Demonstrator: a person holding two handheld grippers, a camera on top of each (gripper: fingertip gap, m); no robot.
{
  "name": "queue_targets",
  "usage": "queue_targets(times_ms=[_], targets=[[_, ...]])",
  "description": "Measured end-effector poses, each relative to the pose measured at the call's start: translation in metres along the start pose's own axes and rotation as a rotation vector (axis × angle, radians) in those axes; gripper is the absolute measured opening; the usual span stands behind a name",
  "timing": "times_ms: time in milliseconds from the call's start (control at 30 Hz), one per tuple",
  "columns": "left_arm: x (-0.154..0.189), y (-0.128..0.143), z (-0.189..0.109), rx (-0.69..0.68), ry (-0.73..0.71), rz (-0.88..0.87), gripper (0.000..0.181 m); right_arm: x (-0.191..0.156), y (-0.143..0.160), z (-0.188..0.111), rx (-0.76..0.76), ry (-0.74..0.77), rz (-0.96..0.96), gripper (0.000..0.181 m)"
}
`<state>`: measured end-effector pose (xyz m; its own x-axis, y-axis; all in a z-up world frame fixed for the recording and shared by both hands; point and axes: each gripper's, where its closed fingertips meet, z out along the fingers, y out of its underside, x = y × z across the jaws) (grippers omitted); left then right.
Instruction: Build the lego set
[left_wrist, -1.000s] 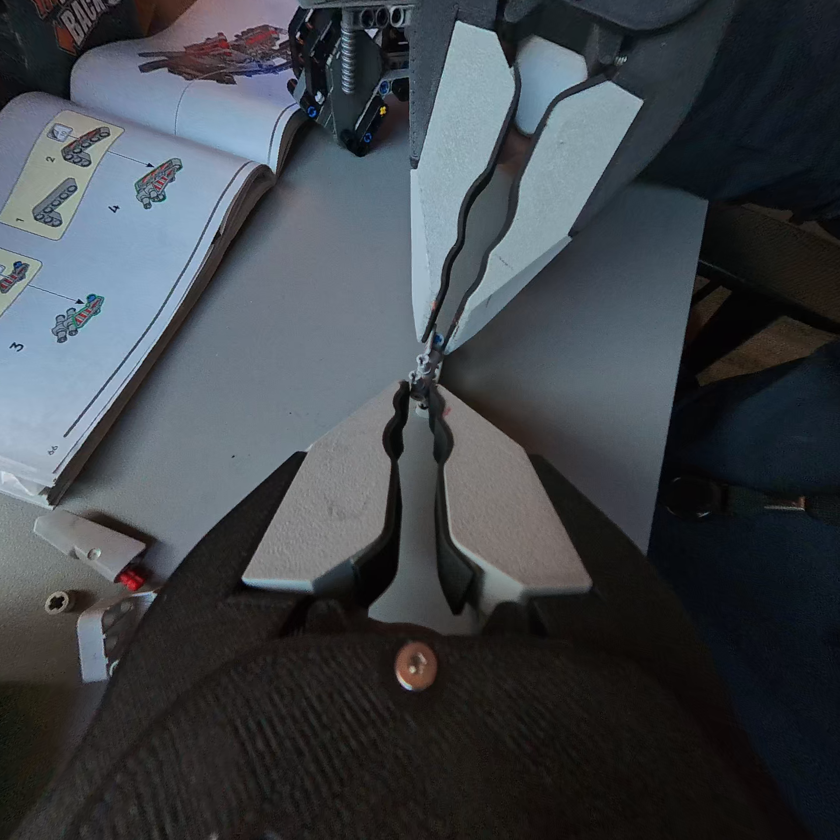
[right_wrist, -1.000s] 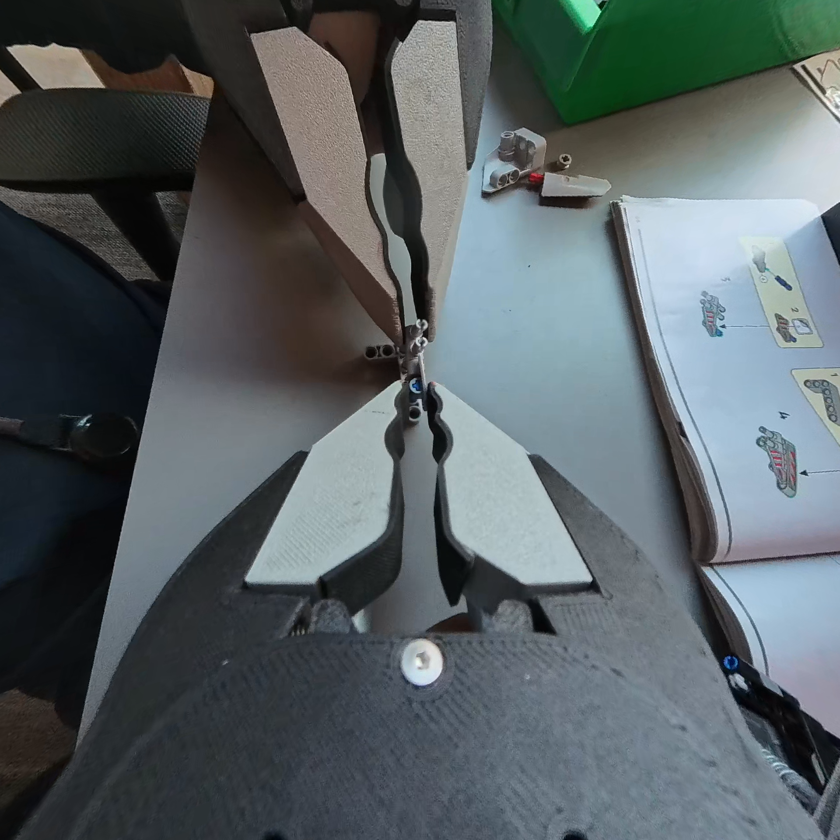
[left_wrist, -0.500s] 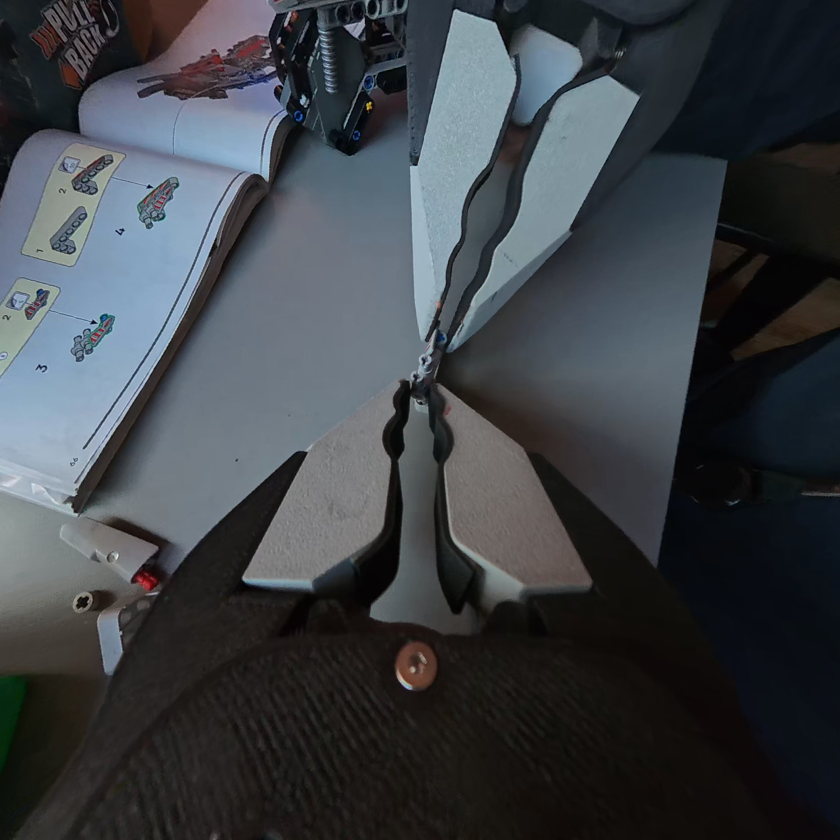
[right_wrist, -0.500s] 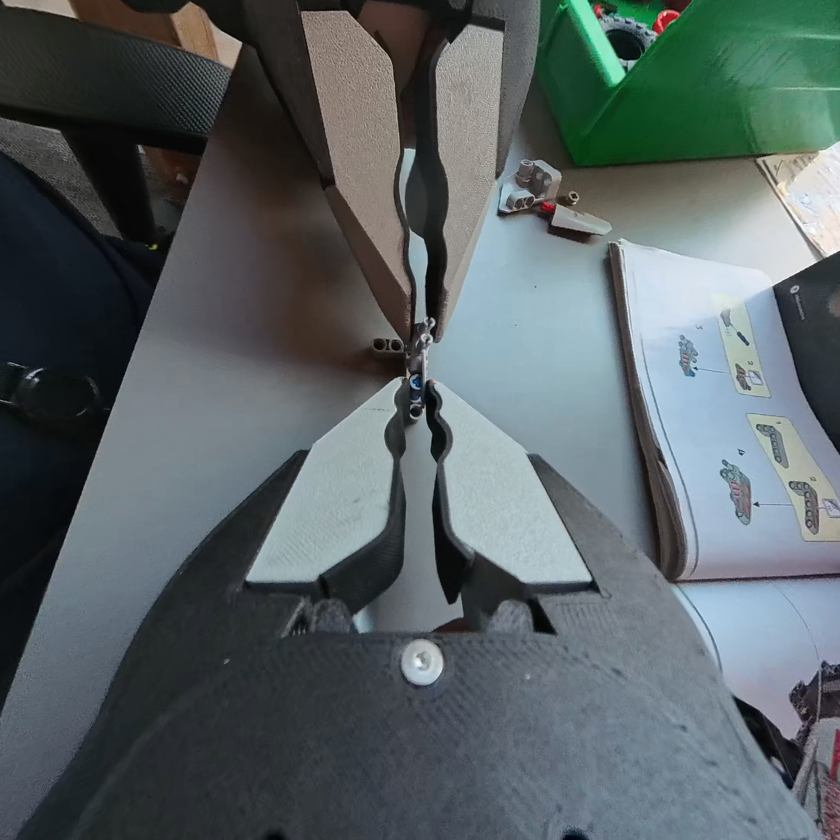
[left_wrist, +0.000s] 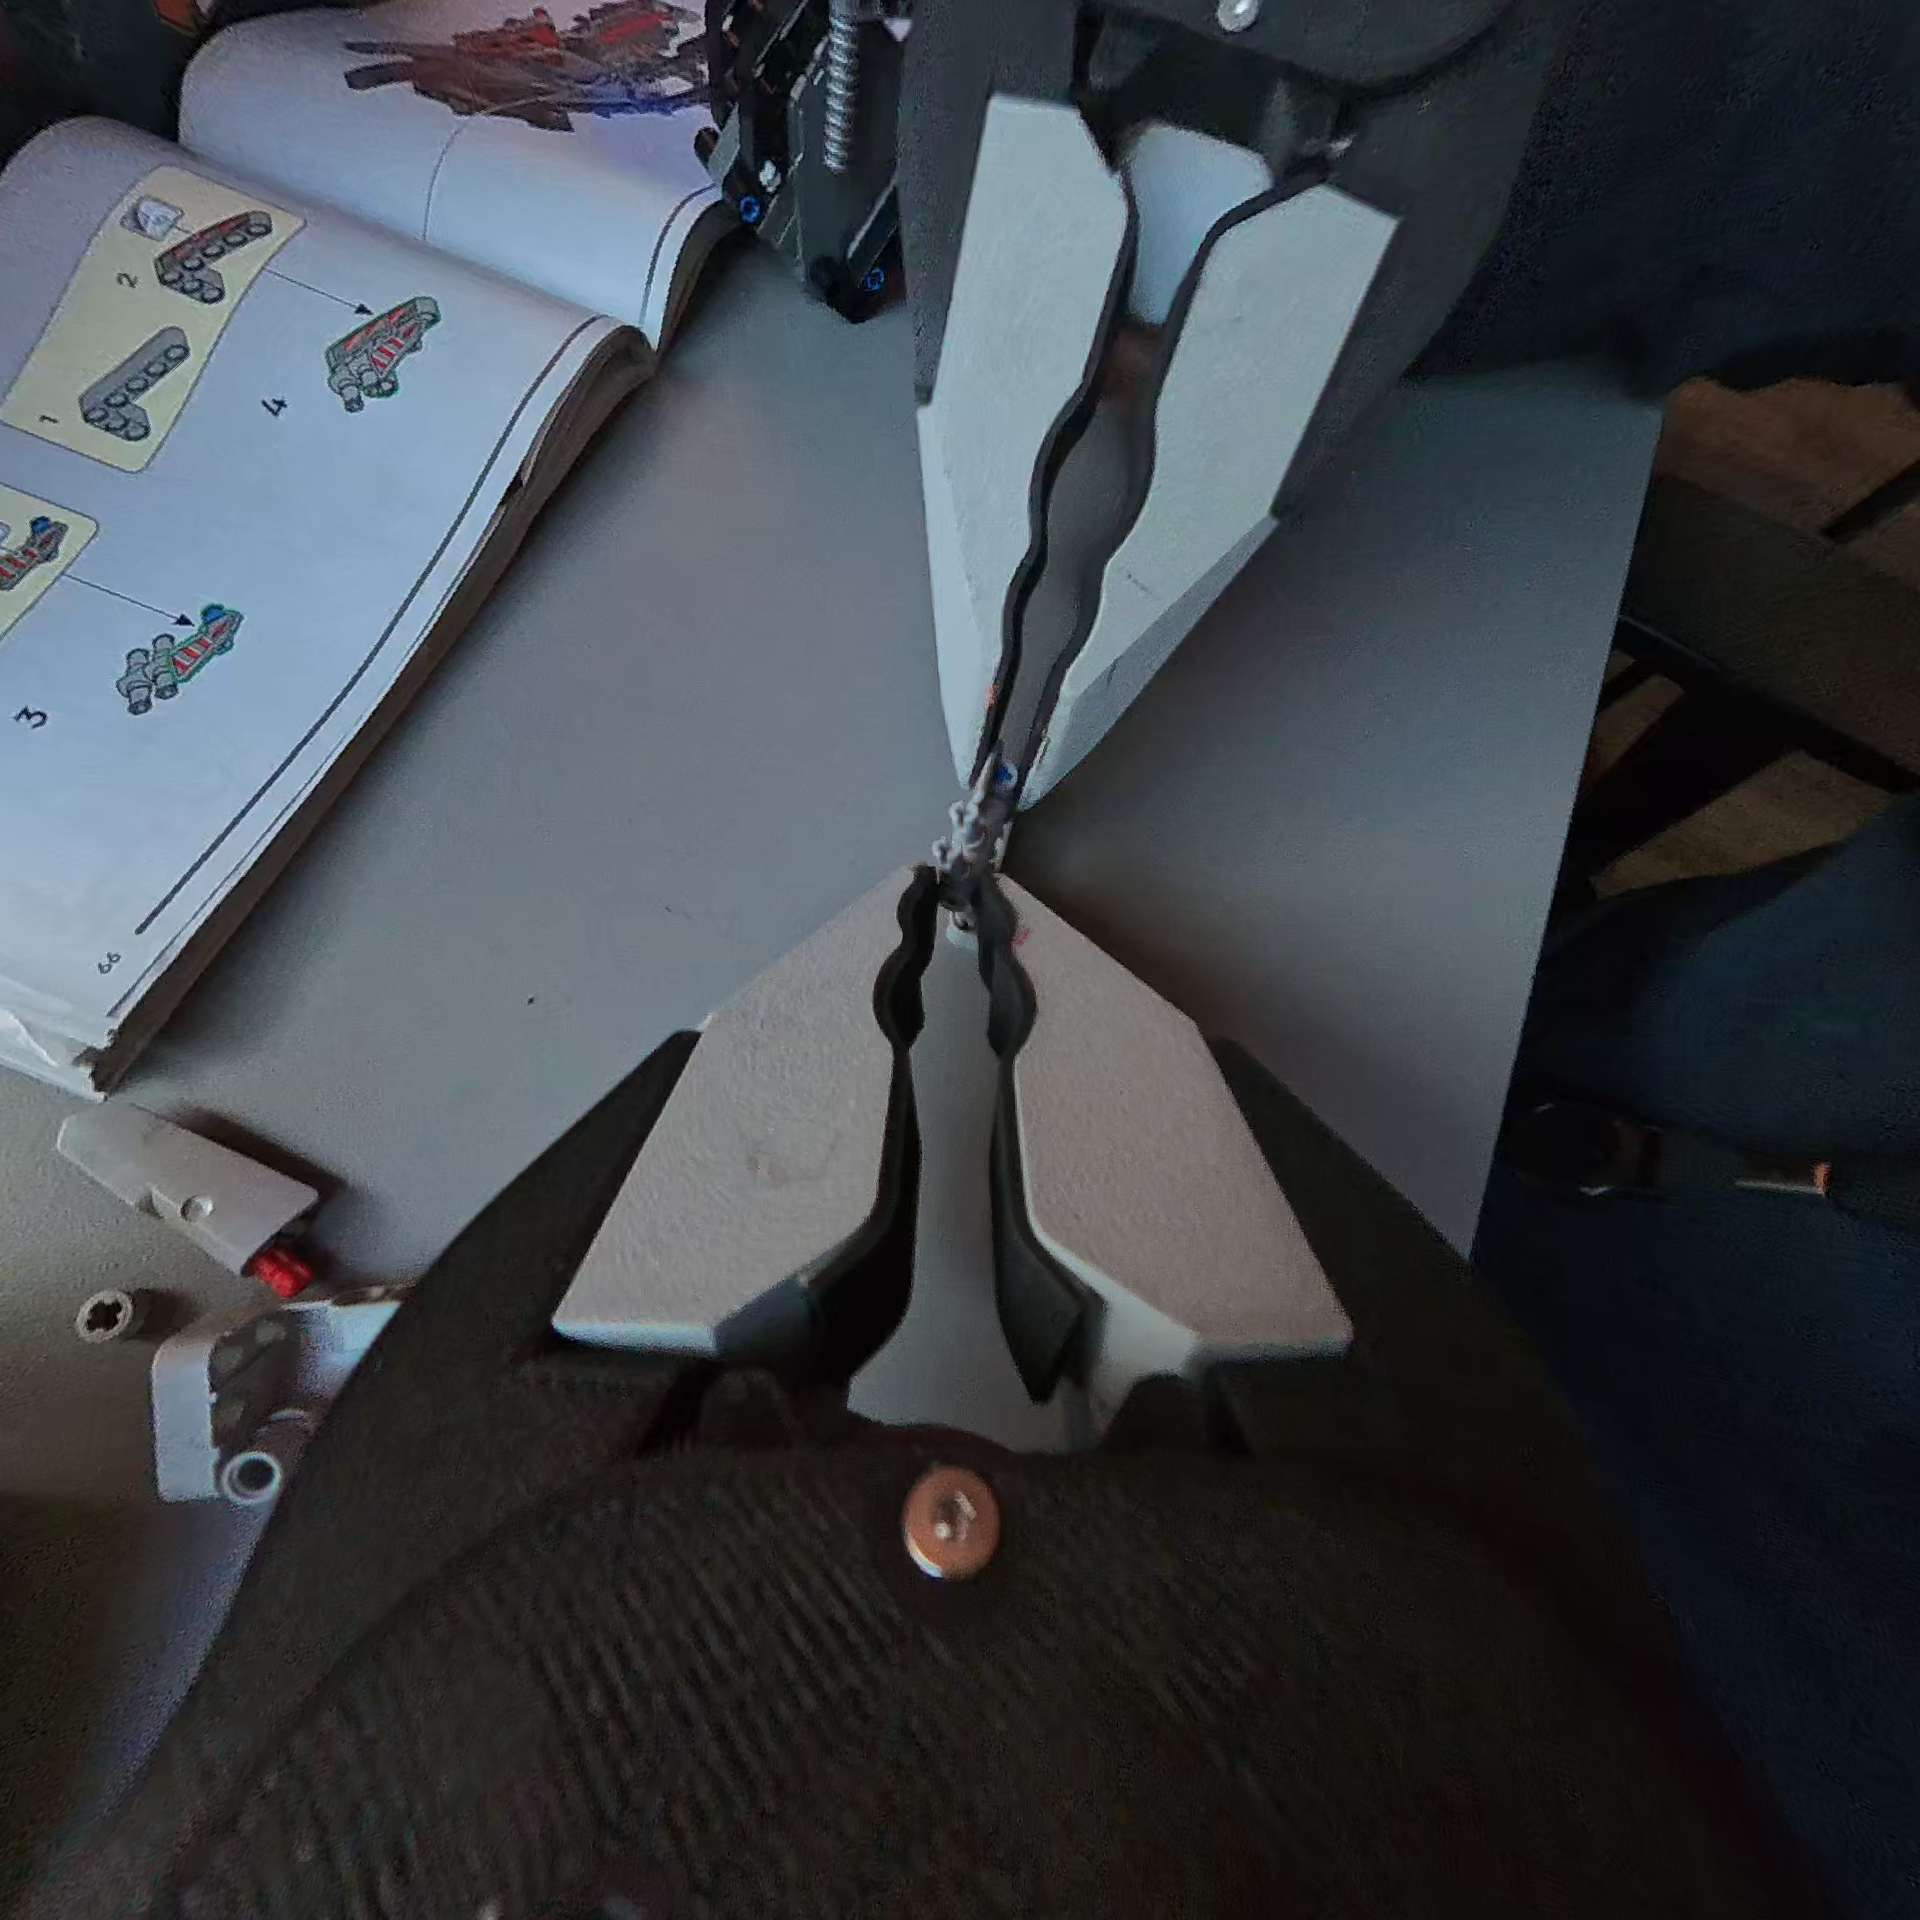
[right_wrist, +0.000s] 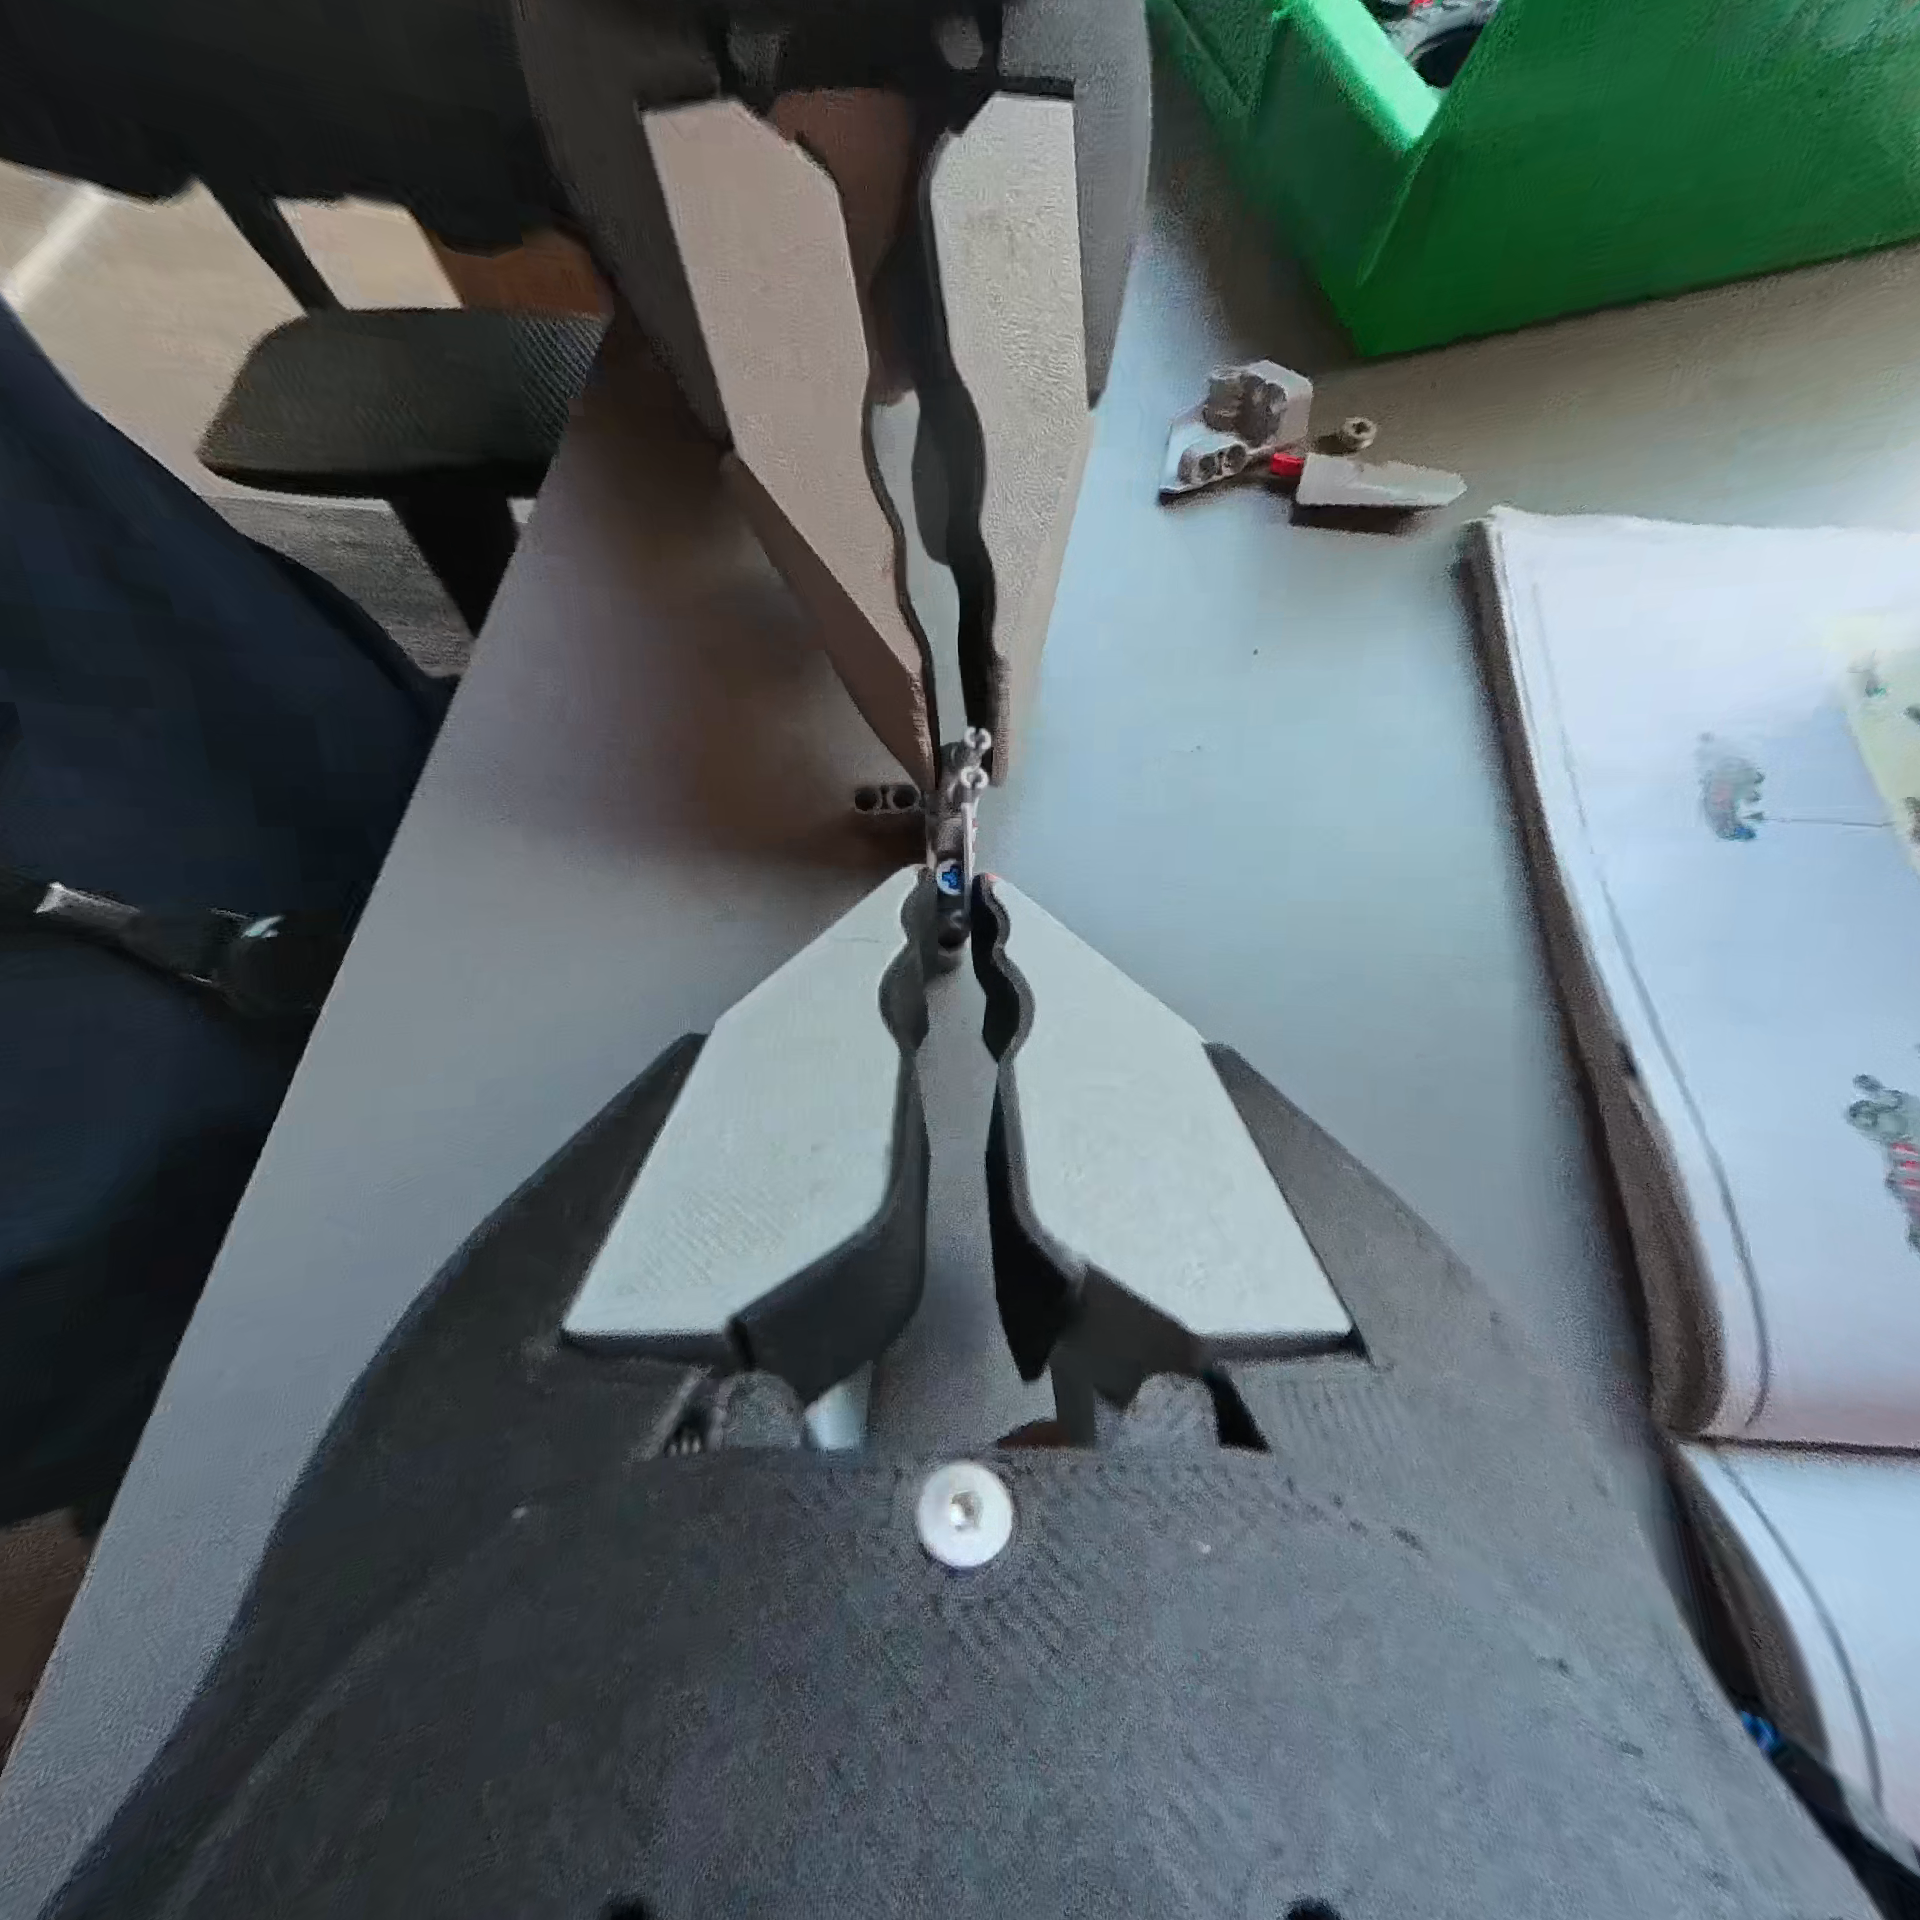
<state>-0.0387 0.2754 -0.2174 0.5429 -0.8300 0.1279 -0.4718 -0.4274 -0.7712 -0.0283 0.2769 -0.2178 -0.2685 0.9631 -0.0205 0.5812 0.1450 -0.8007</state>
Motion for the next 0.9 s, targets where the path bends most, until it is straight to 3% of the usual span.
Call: queue_targets(times_ms=[33,333,400,433,567,900], targets=[[0.0,-0.001,0.0,0.004,-0.016,-0.011,0.006,0.0,0.003,0.001,-0.014,-0.025,0.021,0.004],[0.003,-0.001,0.0,0.008,-0.035,0.036,0.006,0.002,0.006,0.0,-0.138,0.081,-0.085,0.005],[0.002,-0.001,0.0,0.007,-0.032,0.031,0.006,0.007,0.005,0.0,-0.16,0.107,-0.08,0.026],[0.002,-0.001,0.0,0.007,-0.034,0.032,0.006,0.005,0.0,0.002,-0.139,0.09,-0.069,0.028],[0.001,-0.001,0.0,0.008,-0.048,0.038,0.006,0.002,-0.007,0.015,-0.163,0.071,-0.105,0.009],[0.006,0.001,-0.002,0.002,-0.018,0.099,0.005,-0.003,-0.003,0.017,-0.335,-0.023,-0.155,0.005]])
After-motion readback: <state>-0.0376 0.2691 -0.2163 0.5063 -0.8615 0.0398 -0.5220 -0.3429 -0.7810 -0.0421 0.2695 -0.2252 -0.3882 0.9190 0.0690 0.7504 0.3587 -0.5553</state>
